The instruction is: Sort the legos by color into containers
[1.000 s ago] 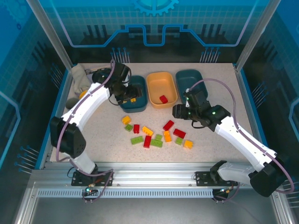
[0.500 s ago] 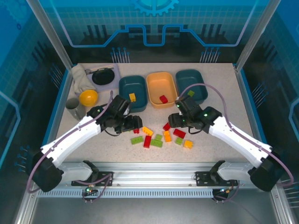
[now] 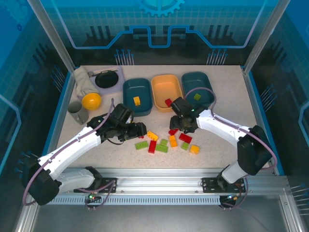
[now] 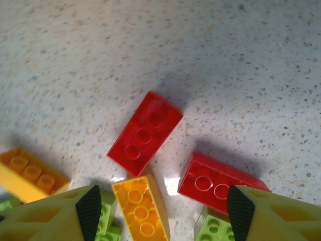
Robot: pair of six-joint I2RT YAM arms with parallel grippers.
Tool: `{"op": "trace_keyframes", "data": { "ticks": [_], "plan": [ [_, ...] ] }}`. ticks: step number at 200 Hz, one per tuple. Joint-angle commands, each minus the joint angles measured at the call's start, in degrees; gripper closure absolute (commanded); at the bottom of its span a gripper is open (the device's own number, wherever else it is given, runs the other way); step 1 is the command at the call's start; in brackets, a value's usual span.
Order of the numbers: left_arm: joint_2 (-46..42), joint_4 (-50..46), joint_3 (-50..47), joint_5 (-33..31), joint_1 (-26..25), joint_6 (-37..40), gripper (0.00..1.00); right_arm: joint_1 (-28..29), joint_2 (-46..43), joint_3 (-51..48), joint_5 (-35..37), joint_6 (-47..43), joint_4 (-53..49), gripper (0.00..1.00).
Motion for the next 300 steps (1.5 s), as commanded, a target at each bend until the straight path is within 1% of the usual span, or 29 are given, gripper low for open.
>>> {"op": "trace_keyframes", "data": {
  "ticks": [1,21,65,95,124,146,189,224,236,249,275,300],
  "plan": [
    [-1.05,0.66,-0.16,-1.03,-0.46,-0.49,0.24,-1.91,1.66,0.72,-1.92,7.81,2.32,0.29],
    [-1.44,0.70,-0.30,-0.99,-0.38,-0.64,0.24,-2.45,4.35,1.82,-2.83,9.24,3.15,0.29],
    [-2.43,0.84,-0.43,-1.07,-0.49,-0.92,0.24,-3.07,8.98,2.43,-4.58,12.54,4.84,0.32],
    [-3.90,1.97,-0.75,-0.84,-0.56,-0.64,0.24,-2.98,12.16,3.26,-6.00,13.09,7.55,0.36],
    [-7.15,4.00,-1.90,-0.78,-0.72,-0.33,0.24,-3.21,14.44,4.16,-5.76,13.49,7.59,0.38],
    [-7.60,3.97,-1.84,-0.50,-0.68,-0.25,0.24,-3.16,15.29,4.17,-5.96,13.57,7.54,0.40],
    [-7.64,4.06,-1.67,-0.37,-0.72,-0.35,0.24,-3.01,17.45,4.75,-6.37,14.53,7.51,0.47],
    [-7.55,3.97,-1.63,-0.69,-0.70,-0.24,0.24,-2.93,18.98,5.66,-5.73,15.06,7.34,0.58],
    [-7.68,3.98,-1.59,-0.88,-0.76,-0.24,0.24,-3.13,18.61,5.75,-4.84,15.07,6.82,0.66],
    [-7.86,3.94,-1.37,-1.16,-0.73,-0.24,0.24,-3.15,16.94,5.41,-3.23,14.82,6.26,0.72],
    [-7.60,3.62,-0.22,-1.77,-0.81,-0.20,0.24,-2.90,11.51,6.02,0.25,11.90,3.48,0.74],
    [-5.79,2.83,2.67,-3.18,-0.58,-0.01,0.22,-2.32,5.71,8.14,3.24,3.36,3.53,0.75]
  ]
}}
